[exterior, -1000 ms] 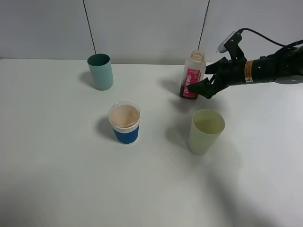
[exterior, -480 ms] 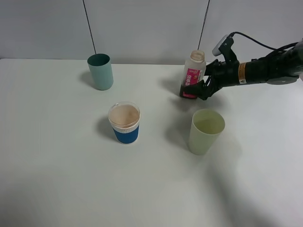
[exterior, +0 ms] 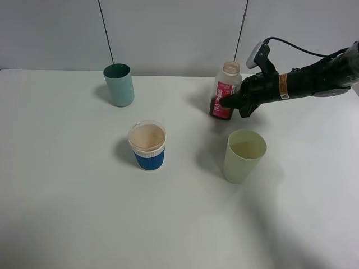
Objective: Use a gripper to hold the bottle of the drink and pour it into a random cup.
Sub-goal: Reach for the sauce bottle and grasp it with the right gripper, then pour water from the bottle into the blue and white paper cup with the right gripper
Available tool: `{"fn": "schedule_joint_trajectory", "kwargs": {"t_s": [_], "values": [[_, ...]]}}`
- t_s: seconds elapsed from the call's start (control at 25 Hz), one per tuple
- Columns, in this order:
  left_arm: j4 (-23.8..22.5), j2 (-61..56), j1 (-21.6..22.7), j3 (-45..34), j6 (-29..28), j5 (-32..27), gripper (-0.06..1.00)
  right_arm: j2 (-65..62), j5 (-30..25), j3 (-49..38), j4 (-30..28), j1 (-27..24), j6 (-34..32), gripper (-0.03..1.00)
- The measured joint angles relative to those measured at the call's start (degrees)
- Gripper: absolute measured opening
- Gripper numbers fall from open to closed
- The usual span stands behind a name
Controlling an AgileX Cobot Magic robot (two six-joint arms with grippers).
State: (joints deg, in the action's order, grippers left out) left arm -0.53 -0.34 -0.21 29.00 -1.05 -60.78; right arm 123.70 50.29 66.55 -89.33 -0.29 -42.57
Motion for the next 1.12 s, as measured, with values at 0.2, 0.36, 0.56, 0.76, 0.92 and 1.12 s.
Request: {"fn": "schedule_joint_trajectory", "kwargs": {"t_s": [0.2,0.36,0.56,0.76,0.92,1.12], "values": [[0.0,0.0,0.0,0.0,0.0,0.0,0.93,0.0,-0.05,0.14,0.05,0.47,-3.29,0.36],[0.0,0.0,0.0,0.0,0.0,0.0,0.93,0.0,0.05,0.14,-0.35,0.48,-3.66,0.36],[0.0,0.0,0.0,0.0,0.0,0.0,0.93,-0.78,1.13,0.14,-2.87,0.48,-3.72,0.36],[0.0,0.0,0.0,0.0,0.0,0.0,0.93,-4.42,2.66,0.14,-6.52,0.48,-3.72,0.36],[0.0,0.0,0.0,0.0,0.0,0.0,0.93,-8.21,3.81,0.14,-9.06,0.48,-3.51,0.36],[0.0,0.0,0.0,0.0,0.0,0.0,0.93,-12.44,4.26,0.14,-10.52,0.48,-3.32,0.36]]}}
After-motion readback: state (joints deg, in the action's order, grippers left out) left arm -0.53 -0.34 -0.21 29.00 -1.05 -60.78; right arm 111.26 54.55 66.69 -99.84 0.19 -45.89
